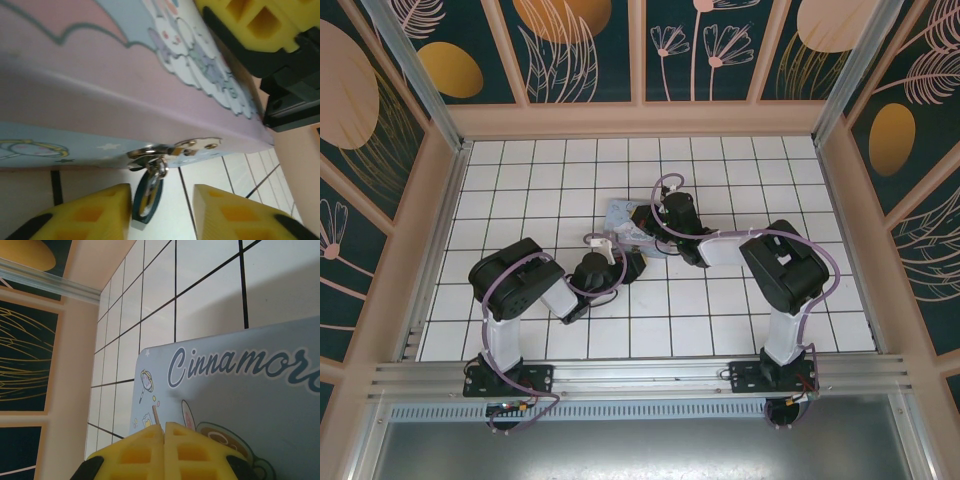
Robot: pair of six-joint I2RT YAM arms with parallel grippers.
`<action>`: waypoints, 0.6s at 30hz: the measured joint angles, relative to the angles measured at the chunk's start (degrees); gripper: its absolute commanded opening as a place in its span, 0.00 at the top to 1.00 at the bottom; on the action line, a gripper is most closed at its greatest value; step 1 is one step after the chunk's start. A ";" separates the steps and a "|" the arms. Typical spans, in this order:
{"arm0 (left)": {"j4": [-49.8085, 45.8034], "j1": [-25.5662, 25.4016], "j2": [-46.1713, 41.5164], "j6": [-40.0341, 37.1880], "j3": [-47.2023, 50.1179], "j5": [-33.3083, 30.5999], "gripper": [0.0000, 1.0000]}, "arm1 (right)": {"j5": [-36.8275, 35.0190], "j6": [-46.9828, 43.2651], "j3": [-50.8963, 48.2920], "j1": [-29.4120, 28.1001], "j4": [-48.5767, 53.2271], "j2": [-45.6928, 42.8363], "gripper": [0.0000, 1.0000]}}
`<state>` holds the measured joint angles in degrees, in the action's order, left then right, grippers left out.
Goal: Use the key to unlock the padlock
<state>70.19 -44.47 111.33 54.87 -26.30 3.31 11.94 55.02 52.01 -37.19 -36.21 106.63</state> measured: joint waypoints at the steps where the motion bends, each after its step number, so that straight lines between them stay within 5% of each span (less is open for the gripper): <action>1: -0.46 0.00 -0.04 0.07 -0.22 -0.20 0.65 | 0.04 0.02 0.00 0.00 -0.04 0.04 1.00; 10: -6.08 0.00 -0.50 -0.17 -2.91 -2.01 0.74 | 0.17 0.68 0.07 0.00 -0.07 0.11 1.00; 18: -9.14 -0.11 -1.20 -1.46 -4.17 -2.34 0.95 | 0.20 0.85 0.48 -0.04 -0.26 0.39 1.00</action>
<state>61.06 -44.58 110.13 53.41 -30.48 0.97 12.14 55.88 52.49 -37.23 -36.47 107.02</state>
